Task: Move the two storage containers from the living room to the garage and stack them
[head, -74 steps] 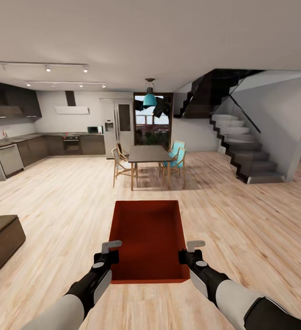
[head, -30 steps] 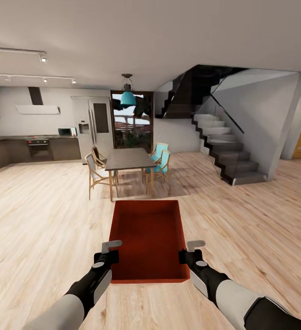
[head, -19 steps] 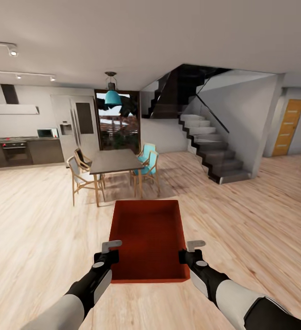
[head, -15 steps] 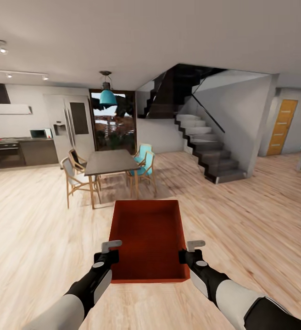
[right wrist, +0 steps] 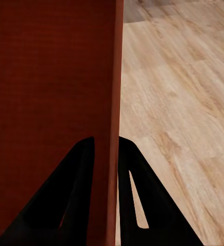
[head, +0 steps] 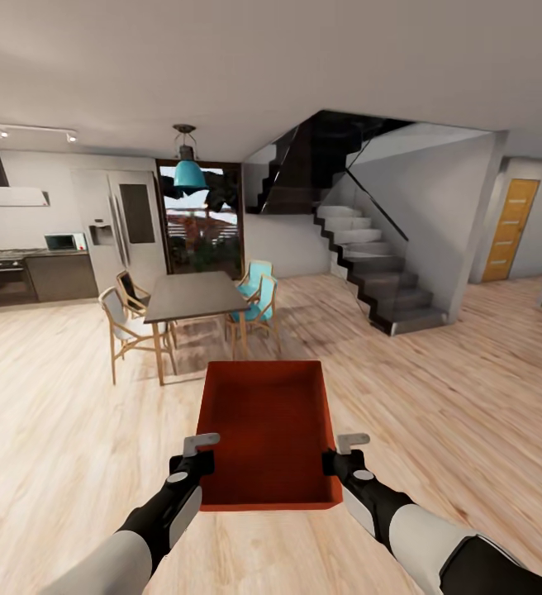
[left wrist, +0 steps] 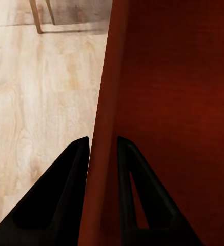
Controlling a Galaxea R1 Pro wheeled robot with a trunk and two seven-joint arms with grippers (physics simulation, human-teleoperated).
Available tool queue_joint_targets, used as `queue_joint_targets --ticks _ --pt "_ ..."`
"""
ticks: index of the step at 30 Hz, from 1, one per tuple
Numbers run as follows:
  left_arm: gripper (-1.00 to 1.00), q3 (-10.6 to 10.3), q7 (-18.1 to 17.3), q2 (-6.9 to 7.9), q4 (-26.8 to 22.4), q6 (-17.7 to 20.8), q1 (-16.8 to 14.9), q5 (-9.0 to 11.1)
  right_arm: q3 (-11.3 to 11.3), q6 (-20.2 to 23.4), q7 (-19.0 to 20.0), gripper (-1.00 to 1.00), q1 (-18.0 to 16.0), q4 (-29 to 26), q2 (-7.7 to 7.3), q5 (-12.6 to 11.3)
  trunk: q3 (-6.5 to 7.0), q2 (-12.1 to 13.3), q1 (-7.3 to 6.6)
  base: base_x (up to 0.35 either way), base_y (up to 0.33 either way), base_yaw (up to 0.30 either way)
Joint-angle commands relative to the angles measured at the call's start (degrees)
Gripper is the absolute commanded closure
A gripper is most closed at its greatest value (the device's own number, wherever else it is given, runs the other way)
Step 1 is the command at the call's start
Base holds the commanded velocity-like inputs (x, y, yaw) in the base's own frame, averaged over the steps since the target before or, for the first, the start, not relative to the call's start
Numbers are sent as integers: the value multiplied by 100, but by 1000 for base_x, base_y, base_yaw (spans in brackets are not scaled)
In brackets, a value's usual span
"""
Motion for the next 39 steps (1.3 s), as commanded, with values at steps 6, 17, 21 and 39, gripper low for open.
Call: queue_joint_targets --ticks 6,17,21,39 --pt "100 -52 131 -1 -29 -12 0 -81 -101 -41 -168 100 -4 31 50 -137 -1 -4 5 322 0 0" --pt "100 -52 131 -3 -11 -12 0 -82 -98 -44 -174 100 -4 31 50 -135 -1 -4 5 322 0 -18" --pt "100 -52 131 -3 -9 -12 0 -88 -102 -44 -175 100 -4 31 48 -133 -1 -4 5 322 0 -192" --pt "100 -52 131 -3 1 -17 0 -96 -102 -38 -175 100 -4 31 48 -136 -1 -4 5 322 0 -236"
